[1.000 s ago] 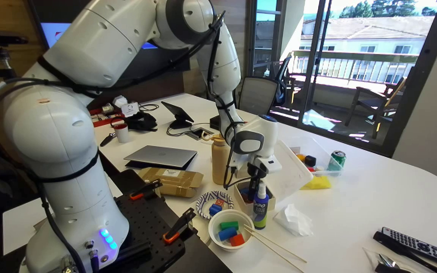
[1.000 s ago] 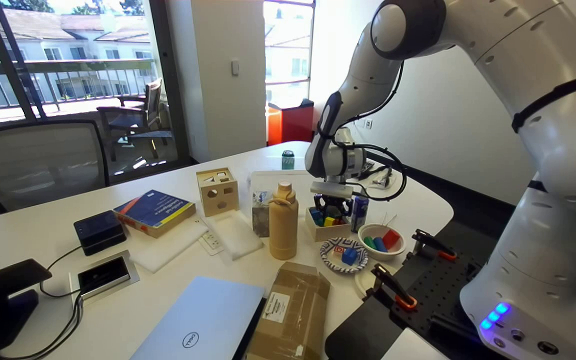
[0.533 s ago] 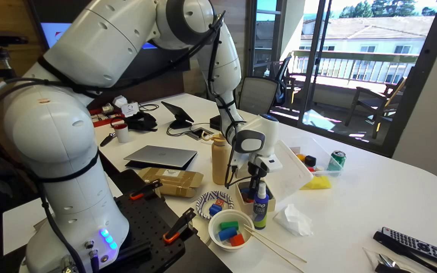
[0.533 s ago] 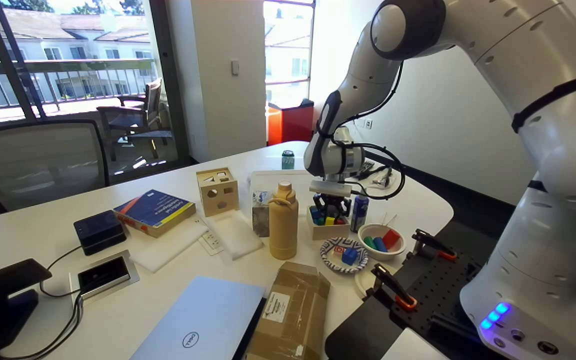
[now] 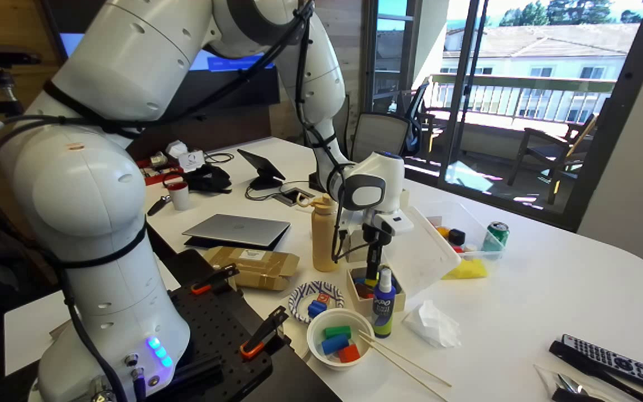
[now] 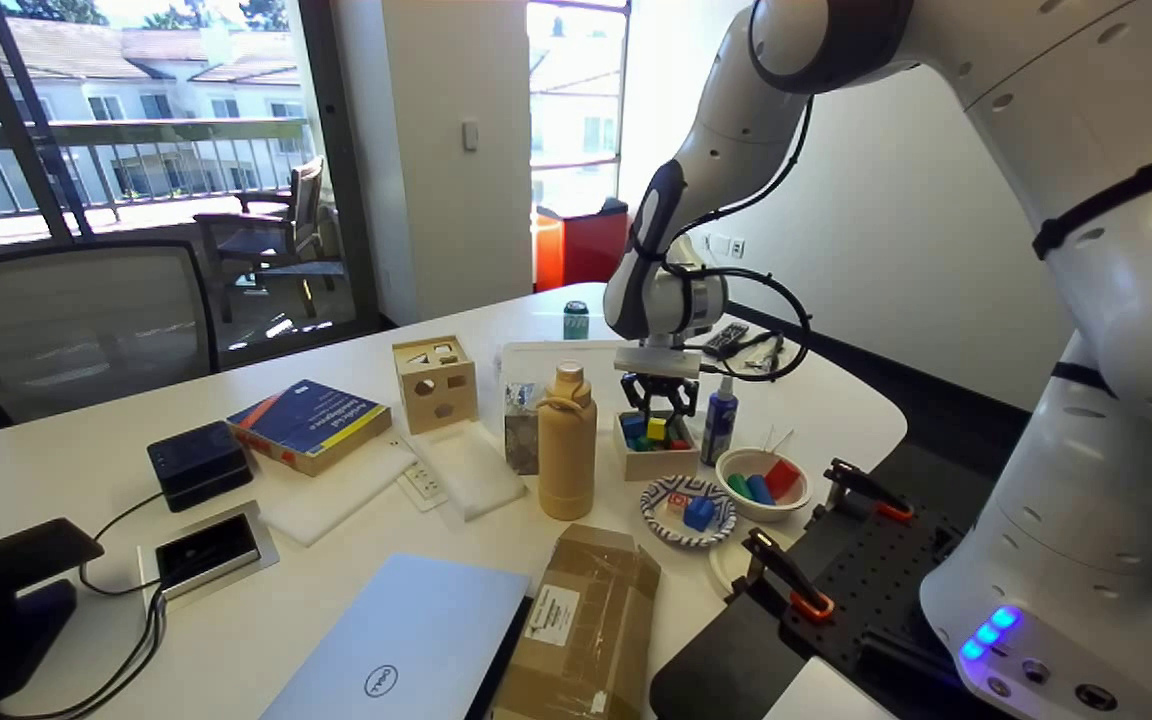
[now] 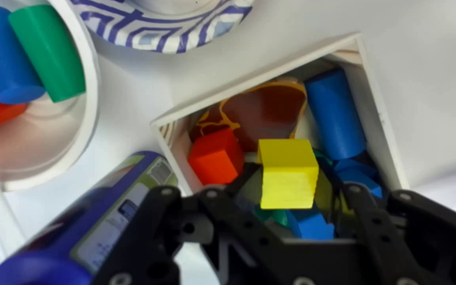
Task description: Move the yellow cube from the wooden object to the plate in front of it
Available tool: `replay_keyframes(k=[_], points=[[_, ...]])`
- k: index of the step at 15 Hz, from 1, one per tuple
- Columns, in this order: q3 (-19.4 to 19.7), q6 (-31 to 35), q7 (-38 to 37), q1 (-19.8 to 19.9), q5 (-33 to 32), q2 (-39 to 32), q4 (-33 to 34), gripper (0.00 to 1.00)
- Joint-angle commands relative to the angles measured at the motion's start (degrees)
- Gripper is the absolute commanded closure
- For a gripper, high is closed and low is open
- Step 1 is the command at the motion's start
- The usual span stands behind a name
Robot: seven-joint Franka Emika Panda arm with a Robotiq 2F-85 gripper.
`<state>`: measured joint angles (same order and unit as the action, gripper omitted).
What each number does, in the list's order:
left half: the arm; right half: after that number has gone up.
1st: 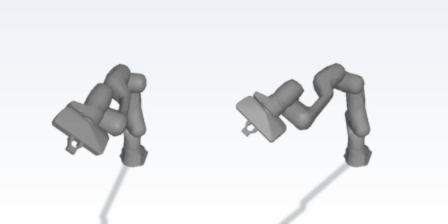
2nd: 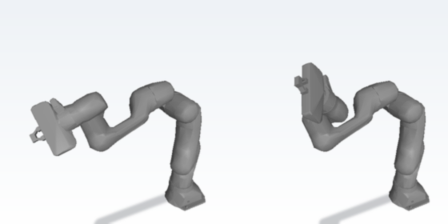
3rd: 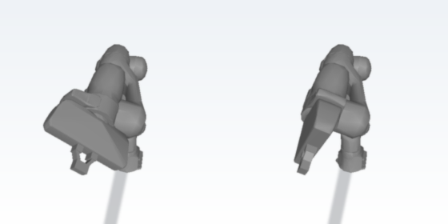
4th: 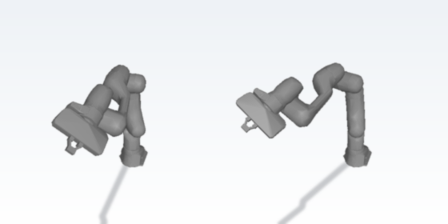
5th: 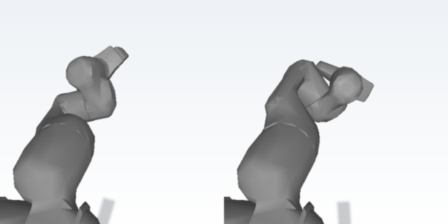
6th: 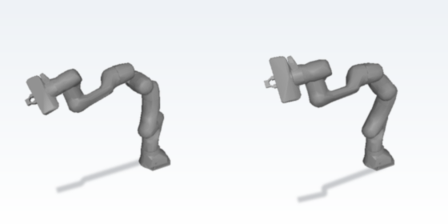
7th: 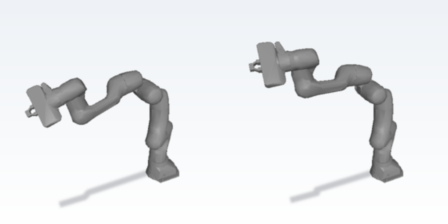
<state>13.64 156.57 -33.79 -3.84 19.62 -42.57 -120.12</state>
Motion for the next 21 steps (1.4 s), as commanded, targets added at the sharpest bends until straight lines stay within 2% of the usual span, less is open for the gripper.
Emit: replay_keyframes(k=[1,4,8,14,21], points=[[2.67,1.10,-4.86,-5.37,-3.56,7.08,-7.80,0.87],[3.33,1.53,-9.39,-9.05,-6.26,9.34,-11.64,0.87],[1.80,2.31,-12.89,-9.40,-6.94,11.00,-15.88,0.87],[-1.23,4.18,-11.22,-6.89,-5.90,10.29,-17.94,0.87],[-7.42,3.29,-7.95,-1.96,-4.07,9.64,-17.62,0.87]])
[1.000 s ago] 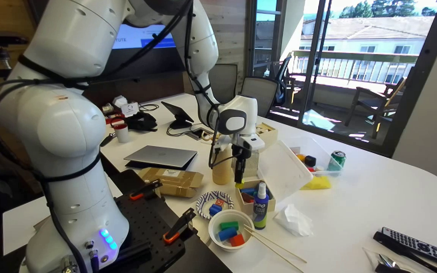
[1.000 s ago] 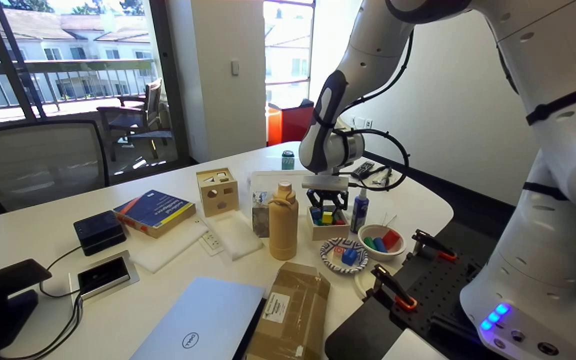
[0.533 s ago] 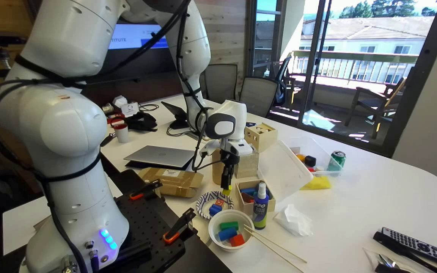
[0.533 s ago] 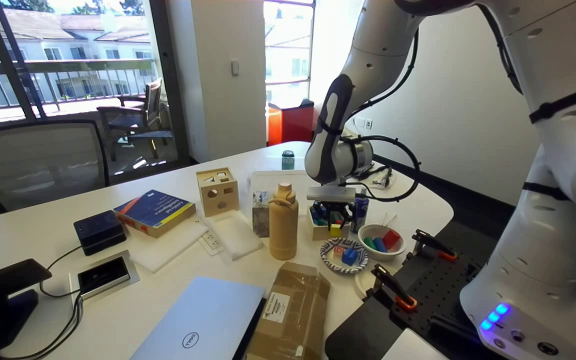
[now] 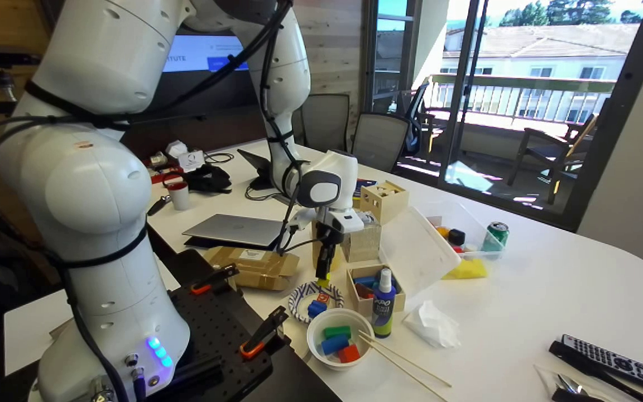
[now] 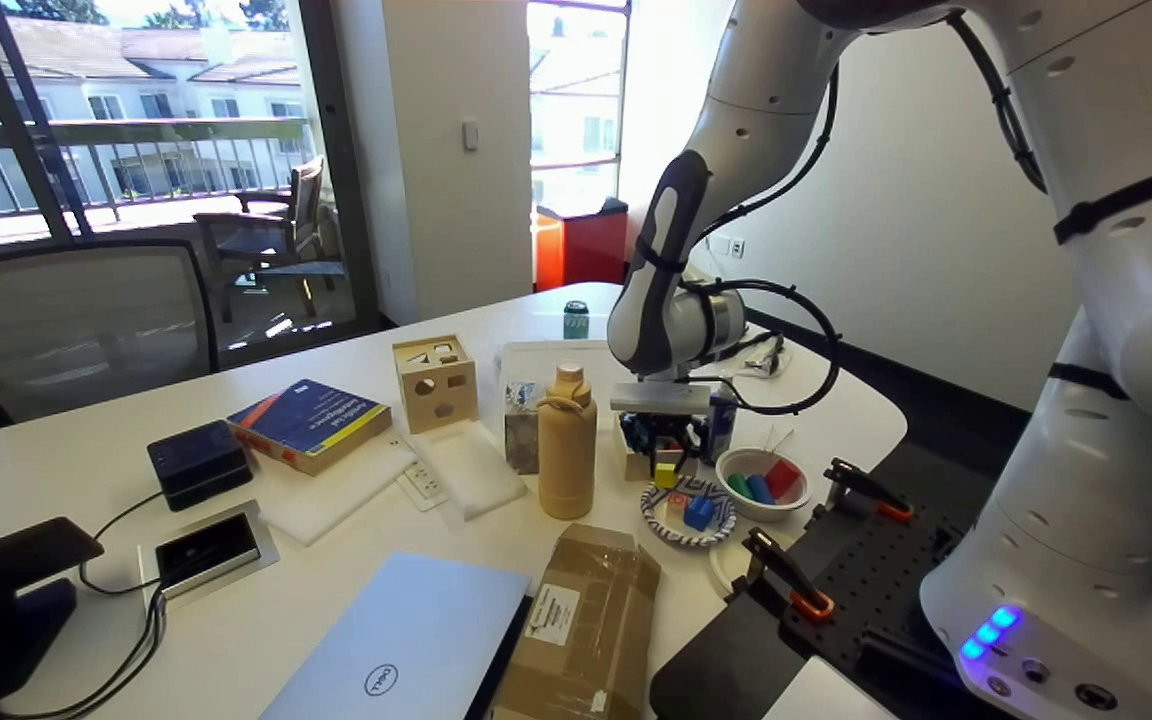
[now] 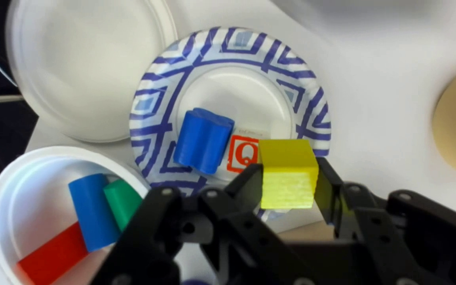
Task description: Move the yellow cube from the wooden object to the plate in front of it
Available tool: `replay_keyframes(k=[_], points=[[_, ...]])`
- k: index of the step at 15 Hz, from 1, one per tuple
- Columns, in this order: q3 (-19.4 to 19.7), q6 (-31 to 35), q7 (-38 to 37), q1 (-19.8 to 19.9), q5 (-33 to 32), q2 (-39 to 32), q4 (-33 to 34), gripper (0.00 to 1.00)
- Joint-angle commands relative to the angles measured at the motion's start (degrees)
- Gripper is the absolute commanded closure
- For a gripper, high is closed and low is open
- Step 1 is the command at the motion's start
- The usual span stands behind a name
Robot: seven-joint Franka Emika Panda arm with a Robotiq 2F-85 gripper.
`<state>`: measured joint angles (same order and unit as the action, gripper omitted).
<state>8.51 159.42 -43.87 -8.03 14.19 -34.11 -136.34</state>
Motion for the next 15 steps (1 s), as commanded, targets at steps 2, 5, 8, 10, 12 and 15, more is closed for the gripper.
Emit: replay_keyframes(k=[2,5,8,10,12,15], points=[[-3.65,0.15,2.32,3.29,2.10,1.22,-1.77,0.87],[-6.41,-0.39,4.28,5.98,4.16,0.54,-1.82,0.87],[-8.05,-0.81,6.40,7.76,6.67,-0.18,-1.97,0.87],[-7.88,-0.51,6.82,7.80,7.61,-0.82,-2.00,0.87],[-7.52,0.00,7.27,7.80,8.06,-1.29,-2.02,0.87],[-7.34,-0.02,7.32,7.79,7.94,-1.89,-1.63,0.37]])
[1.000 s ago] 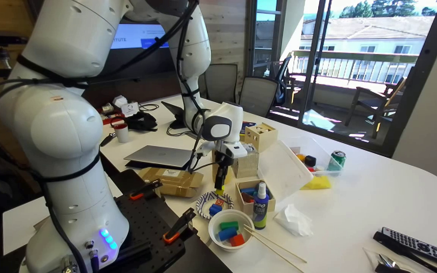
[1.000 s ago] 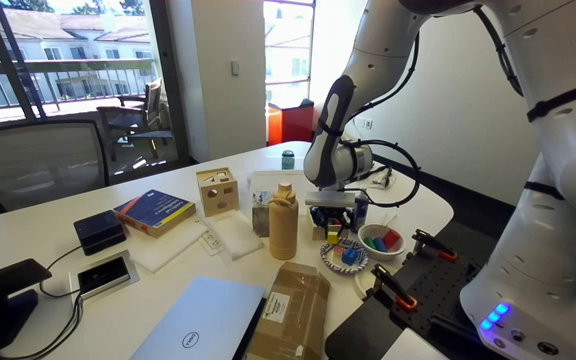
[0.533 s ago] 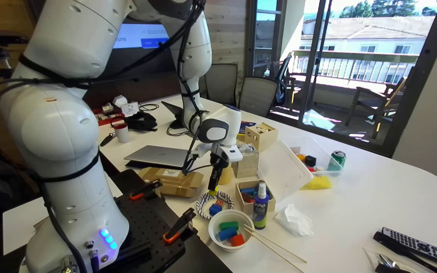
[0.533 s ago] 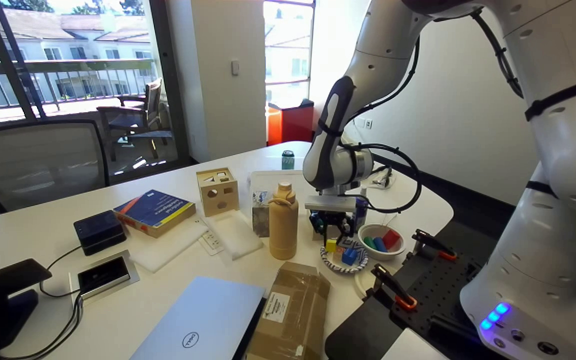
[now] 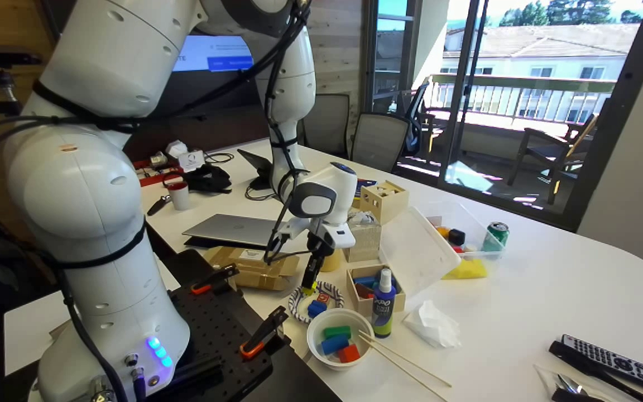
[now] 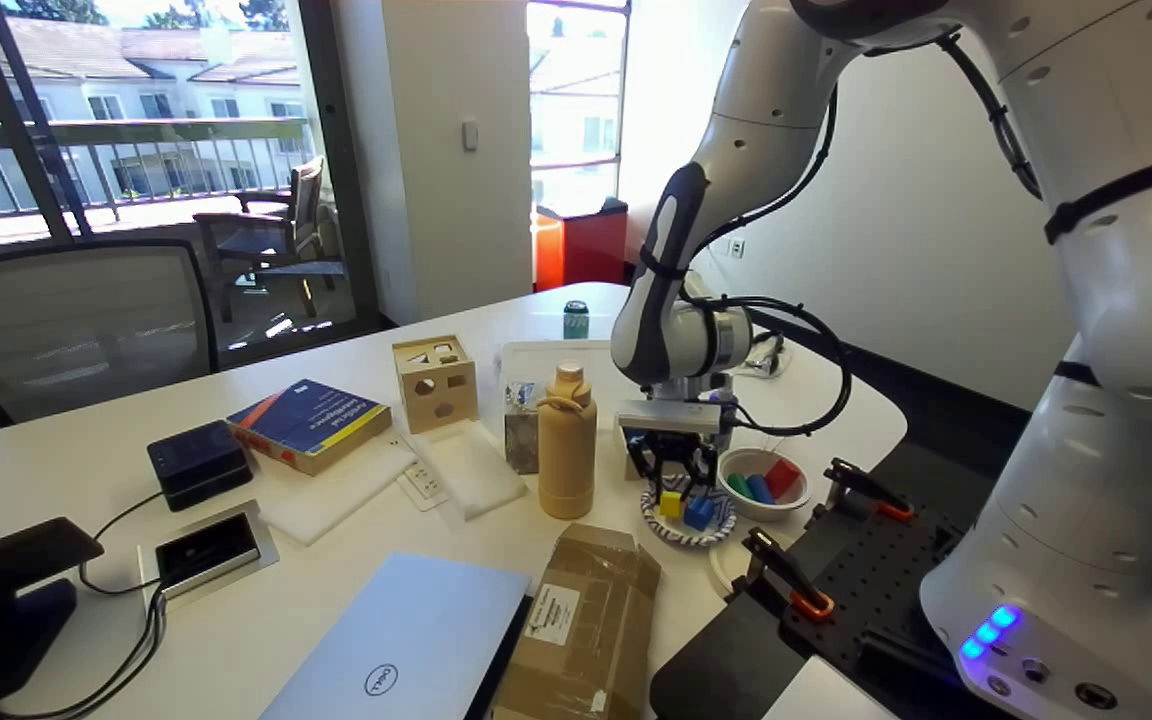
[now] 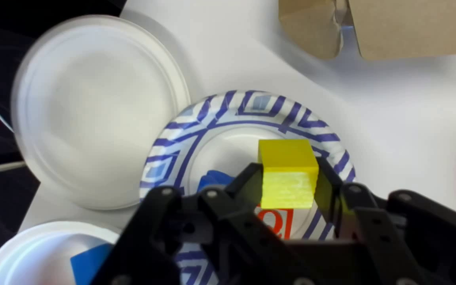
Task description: Move the yellow cube from the wooden object to the plate in front of it
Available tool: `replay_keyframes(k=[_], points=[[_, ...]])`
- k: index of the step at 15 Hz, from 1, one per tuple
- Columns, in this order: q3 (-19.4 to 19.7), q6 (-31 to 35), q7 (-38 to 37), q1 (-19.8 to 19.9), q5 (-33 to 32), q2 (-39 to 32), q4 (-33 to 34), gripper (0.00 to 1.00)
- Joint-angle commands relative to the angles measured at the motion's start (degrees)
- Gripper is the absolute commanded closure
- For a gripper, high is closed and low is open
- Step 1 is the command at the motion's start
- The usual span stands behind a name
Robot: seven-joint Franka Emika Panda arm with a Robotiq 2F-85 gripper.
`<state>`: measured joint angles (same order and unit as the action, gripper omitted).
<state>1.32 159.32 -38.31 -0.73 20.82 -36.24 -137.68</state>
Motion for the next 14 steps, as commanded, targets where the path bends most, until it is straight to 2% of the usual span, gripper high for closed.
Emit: replay_keyframes(k=[1,6,9,14], points=[[0.05,0.27,1.66,0.28,1.12,0.12,-0.20,0.36],[-0.93,1.24,4.01,1.52,1.39,1.05,-0.42,0.02],[-2.38,3.31,8.98,3.17,2.09,3.19,-1.56,0.00],[-0.83,2.03,13.00,2.64,1.10,6.87,-2.47,0.00]])
